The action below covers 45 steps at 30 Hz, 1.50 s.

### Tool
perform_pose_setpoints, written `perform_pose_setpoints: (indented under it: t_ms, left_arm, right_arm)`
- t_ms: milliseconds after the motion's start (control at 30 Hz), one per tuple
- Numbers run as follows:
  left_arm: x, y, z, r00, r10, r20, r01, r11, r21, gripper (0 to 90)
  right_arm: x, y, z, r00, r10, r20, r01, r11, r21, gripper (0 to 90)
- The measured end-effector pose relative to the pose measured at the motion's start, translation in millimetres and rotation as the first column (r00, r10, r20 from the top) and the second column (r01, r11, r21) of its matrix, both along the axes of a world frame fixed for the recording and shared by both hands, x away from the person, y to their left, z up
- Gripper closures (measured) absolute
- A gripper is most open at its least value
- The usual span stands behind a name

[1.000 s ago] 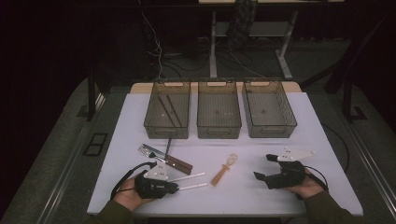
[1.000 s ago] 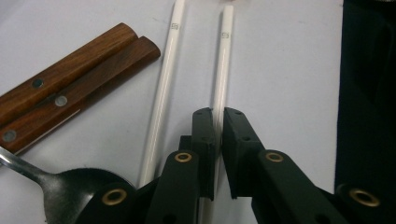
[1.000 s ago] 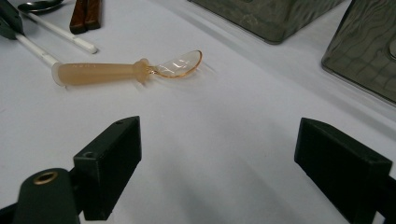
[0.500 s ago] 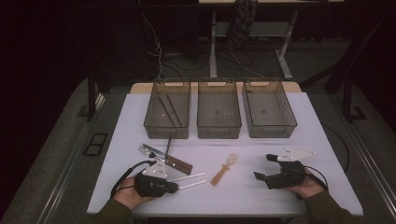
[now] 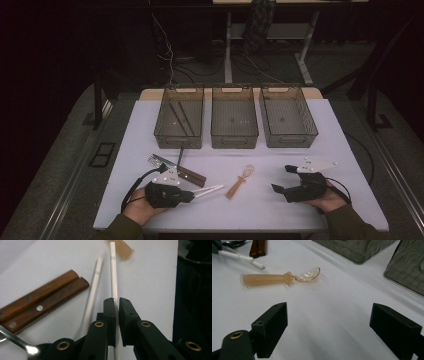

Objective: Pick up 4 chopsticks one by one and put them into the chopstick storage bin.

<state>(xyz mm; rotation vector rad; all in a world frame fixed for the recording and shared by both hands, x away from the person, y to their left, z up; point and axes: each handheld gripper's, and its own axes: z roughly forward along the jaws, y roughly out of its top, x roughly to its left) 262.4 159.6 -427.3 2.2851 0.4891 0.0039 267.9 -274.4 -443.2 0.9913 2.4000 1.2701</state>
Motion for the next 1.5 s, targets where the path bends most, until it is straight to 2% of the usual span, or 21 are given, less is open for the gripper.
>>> perform_pose_setpoints:
  t_ms: [67, 333, 533, 633, 767, 900, 1167, 1500]
  left_arm:
    - [1.6, -0.8, 2.3, 0.9996, 0.028, -0.002, -0.028, 0.9996, -0.009, 83.8]
    - [6.7, -6.3, 11.6, 0.9934, 0.114, 0.01, -0.115, 0.9934, 0.001, 83.7]
    - [10.4, -9.1, 18.5, 0.9884, 0.15, 0.021, -0.15, 0.9886, -0.011, 83.7]
    - [13.4, -8.8, 22.5, 0.9853, 0.169, 0.022, -0.169, 0.9854, -0.023, 83.7]
    - [17.2, -9.0, 26.1, 0.9836, 0.177, 0.032, -0.176, 0.9836, -0.039, 83.6]
    - [20.8, -8.9, 30.6, 0.9805, 0.193, 0.037, -0.191, 0.9801, -0.055, 83.6]
    - [29.6, -7.7, 41.8, 0.9729, 0.225, 0.053, -0.218, 0.9693, -0.114, 83.6]
    - [44.5, -4.5, 51.1, 0.9541, 0.291, 0.07, -0.278, 0.9483, -0.153, 83.6]
  right_arm:
    - [0.3, -0.2, 0.0, 1.0, -0.001, 0.001, 0.001, 1.0, 0.002, 14.1]
    - [0.8, 0.3, -0.1, 1.0, 0.002, 0.008, -0.002, 1.0, 0.013, 14.1]
    - [0.5, 2.1, -0.5, 1.0, 0.005, 0.007, -0.005, 1.0, 0.022, 14.0]
    - [-0.4, 1.6, -0.1, 0.9999, -0.012, 0.001, 0.012, 1.0, 0.022, 13.1]
    - [0.5, -0.7, 0.7, 0.9996, -0.028, -0.002, 0.028, 0.999, 0.034, 11.2]
    - [0.8, 0.2, 0.0, 0.9997, -0.024, -0.003, 0.024, 0.999, 0.026, 11.2]
    - [0.8, 0.5, 0.2, 0.9997, -0.026, -0.004, 0.026, 0.999, 0.026, 11.2]
    - [0.4, 0.5, 1.1, 0.9997, -0.026, -0.001, 0.026, 0.999, 0.031, 11.2]
